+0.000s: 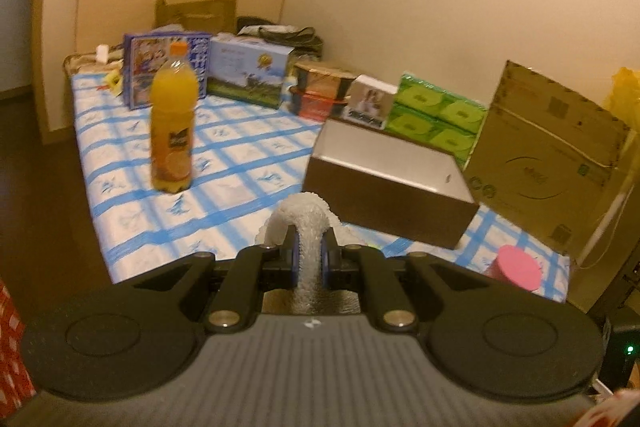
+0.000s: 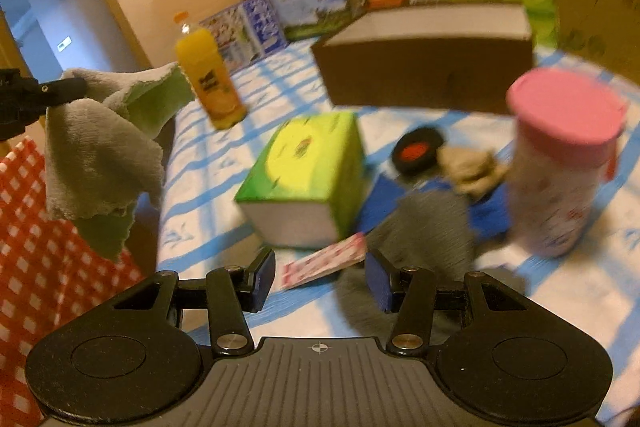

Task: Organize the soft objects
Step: 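Grasp the pink printed packet with the right tool while the left tool holds the cloth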

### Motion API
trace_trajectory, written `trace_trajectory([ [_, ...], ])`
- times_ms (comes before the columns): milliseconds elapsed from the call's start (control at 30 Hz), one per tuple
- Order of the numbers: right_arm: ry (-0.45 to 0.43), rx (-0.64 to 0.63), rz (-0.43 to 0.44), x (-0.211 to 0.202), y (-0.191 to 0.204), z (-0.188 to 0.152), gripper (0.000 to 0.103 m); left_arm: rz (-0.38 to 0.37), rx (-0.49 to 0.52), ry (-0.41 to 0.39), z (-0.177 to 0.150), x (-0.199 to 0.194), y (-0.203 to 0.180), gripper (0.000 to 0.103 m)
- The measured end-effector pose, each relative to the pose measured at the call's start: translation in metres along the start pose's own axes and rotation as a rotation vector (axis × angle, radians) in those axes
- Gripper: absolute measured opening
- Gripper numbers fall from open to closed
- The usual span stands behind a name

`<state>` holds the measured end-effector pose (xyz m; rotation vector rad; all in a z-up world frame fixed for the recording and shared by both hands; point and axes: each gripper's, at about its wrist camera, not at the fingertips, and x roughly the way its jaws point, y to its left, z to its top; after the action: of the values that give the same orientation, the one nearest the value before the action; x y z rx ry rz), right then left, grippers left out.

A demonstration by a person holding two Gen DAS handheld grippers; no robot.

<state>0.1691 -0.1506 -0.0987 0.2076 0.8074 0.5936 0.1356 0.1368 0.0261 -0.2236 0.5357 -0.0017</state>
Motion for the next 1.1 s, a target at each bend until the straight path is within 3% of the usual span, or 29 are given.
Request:
trace_trajectory([
  [300,0.079,0.195,0.054,0.054,-0.006,-0.008,0.046,0.038,-0.045,0.053,-0.016,0.016,0.031,0.009],
  [567,0.095,0.371,0.031,0.085,-0.025,-0.013,0.037,0.043,-0.071,0.109,-0.028,0.041,0.045,0.009],
  [767,0.042,0.456,0.014,0.093,-0.038,-0.015,0.033,0.037,-0.083,0.155,-0.038,0.059,0.048,0.009],
  [967,-0.041,0.457,0.045,0.085,-0.041,-0.013,0.021,0.031,-0.072,0.184,-0.046,0.072,0.045,0.009],
  [1100,-0.022,0.477,0.028,0.094,-0.040,-0.010,0.021,0.031,-0.070,0.206,-0.049,0.081,0.043,0.009],
])
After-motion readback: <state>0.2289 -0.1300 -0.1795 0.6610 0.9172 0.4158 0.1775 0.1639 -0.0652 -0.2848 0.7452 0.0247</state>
